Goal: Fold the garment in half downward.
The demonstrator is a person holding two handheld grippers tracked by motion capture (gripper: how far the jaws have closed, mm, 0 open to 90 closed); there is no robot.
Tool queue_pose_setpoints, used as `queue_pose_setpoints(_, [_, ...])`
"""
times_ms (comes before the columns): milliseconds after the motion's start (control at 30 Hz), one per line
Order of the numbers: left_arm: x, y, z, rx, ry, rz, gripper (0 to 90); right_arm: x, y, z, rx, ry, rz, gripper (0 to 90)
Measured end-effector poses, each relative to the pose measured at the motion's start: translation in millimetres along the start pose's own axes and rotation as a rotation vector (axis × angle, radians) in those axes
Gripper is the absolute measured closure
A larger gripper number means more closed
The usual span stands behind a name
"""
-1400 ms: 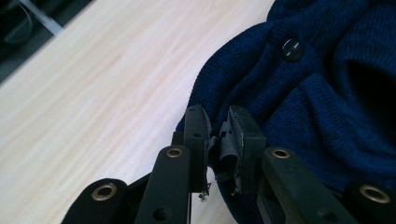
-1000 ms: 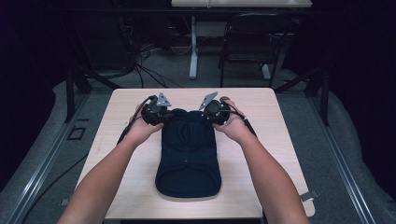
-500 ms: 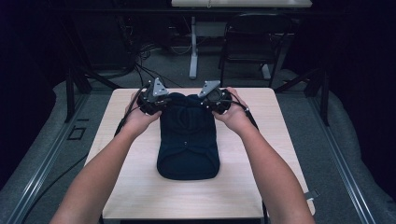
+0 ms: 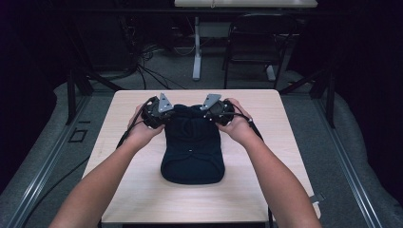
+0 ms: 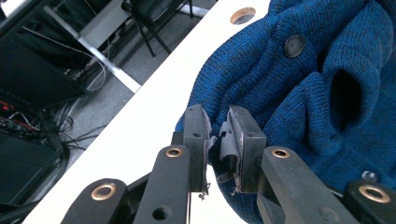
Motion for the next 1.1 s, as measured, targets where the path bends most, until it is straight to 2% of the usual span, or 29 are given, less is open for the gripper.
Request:
queue_pose_setpoints(167, [-0.6,-1.2,1.3,-0.014,0.001,-0.003,78.4,-5.3,-2.3,-4.4,0.022,0.004,0.002,82.8])
queue_pose_setpoints(333, [8.7,1.8,-6.8,-0.003,0.009,-0.003,78.6,-1.9,0.8,2.5,0.017,-0.002,-0.004,82.8])
queue_pose_setpoints(400, [16.9,8.2,-14.2,0.025,0.018,0.017,78.7,2.6,5.3,10.5,0.004,-0.013,0.006,82.9])
queue_pose_setpoints(467, [28.2,20.7,-23.2,0.082,0.027,0.055,78.7,9.8,14.6,21.2,-0.032,-0.031,0.03,82.8])
queue_pose_setpoints(500, [28.2,20.7,-23.2,0.082,0.027,0.055,78.7,14.1,21.1,26.7,-0.056,-0.047,0.056,82.7])
queue_pose_setpoints(533, [34.8,30.6,-28.5,0.113,0.035,0.087,78.7,14.1,21.1,26.7,-0.056,-0.047,0.056,82.7])
queue_pose_setpoints(600, [40.6,44.5,-31.1,0.14,0.009,0.113,78.7,22.9,40.6,37.9,-0.126,-0.075,0.123,82.4])
queue_pose_setpoints(633, [38.7,44.1,-29.3,0.137,-0.002,0.108,78.7,22.9,41.9,36.5,-0.123,-0.074,0.132,82.3])
queue_pose_setpoints(700, [29.2,37.9,-21.3,0.12,-0.017,0.09,78.6,18.0,38.6,29.8,-0.109,-0.051,0.112,82.3])
queue_pose_setpoints(867, [2.2,16.1,5.3,0.083,-0.045,0.043,78.6,-0.2,17.9,-0.6,-0.055,0.008,0.062,82.3])
queue_pose_setpoints(1000, [-11.8,5.4,19.3,0.057,-0.059,0.026,78.5,-12.2,5.5,-17.2,-0.017,0.027,0.037,82.4])
queue_pose_setpoints(1100, [-16.6,3.1,24.6,0.042,-0.052,0.029,78.5,-18.0,0.9,-23.8,-0.001,0.016,0.041,82.4])
Point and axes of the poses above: each handheld gripper's, and its own axes: y roughly backward along the jaws, x roughly out of its top, z roughly to its right, the point moved 8 cm from there along -y, roughly forward along the jaws, and after that the axes turned 14 degrees about -z, right-handed, at the moved point
